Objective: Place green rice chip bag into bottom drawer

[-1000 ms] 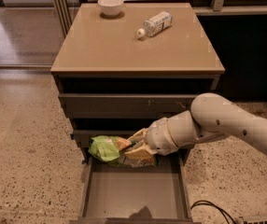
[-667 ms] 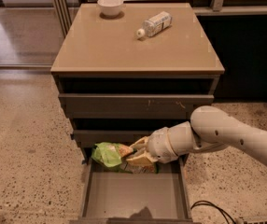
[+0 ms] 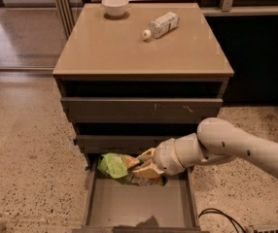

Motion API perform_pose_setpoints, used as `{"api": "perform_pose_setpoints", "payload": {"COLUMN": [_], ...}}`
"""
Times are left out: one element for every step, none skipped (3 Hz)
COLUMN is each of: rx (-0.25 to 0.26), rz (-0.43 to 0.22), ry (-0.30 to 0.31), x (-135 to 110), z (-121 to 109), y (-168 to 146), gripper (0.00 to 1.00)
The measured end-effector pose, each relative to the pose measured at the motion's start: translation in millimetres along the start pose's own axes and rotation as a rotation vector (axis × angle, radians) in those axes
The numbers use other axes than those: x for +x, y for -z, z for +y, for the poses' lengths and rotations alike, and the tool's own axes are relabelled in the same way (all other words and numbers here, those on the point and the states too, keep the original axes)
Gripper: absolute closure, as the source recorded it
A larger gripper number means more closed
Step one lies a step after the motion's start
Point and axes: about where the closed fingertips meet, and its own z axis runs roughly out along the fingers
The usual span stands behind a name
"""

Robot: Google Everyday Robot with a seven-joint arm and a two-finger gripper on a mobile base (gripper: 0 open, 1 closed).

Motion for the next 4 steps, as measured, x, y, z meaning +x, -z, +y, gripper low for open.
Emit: {"api": "perform_pose_setpoints", "payload": {"rx": [0.019,0.05,0.064,0.039], "rz": [0.001,0.023,0.021,-0.023], "ry": [-0.05,-0.07,-0.099,-0.141], "x": [42.6,86.9,121.3,151.9], "z": [-9.5,-19.7,-37.2,-39.5], "y": [-18.3,-47.7,-82.3,-117.0], "gripper": [1.0,1.0,1.0,1.0]}}
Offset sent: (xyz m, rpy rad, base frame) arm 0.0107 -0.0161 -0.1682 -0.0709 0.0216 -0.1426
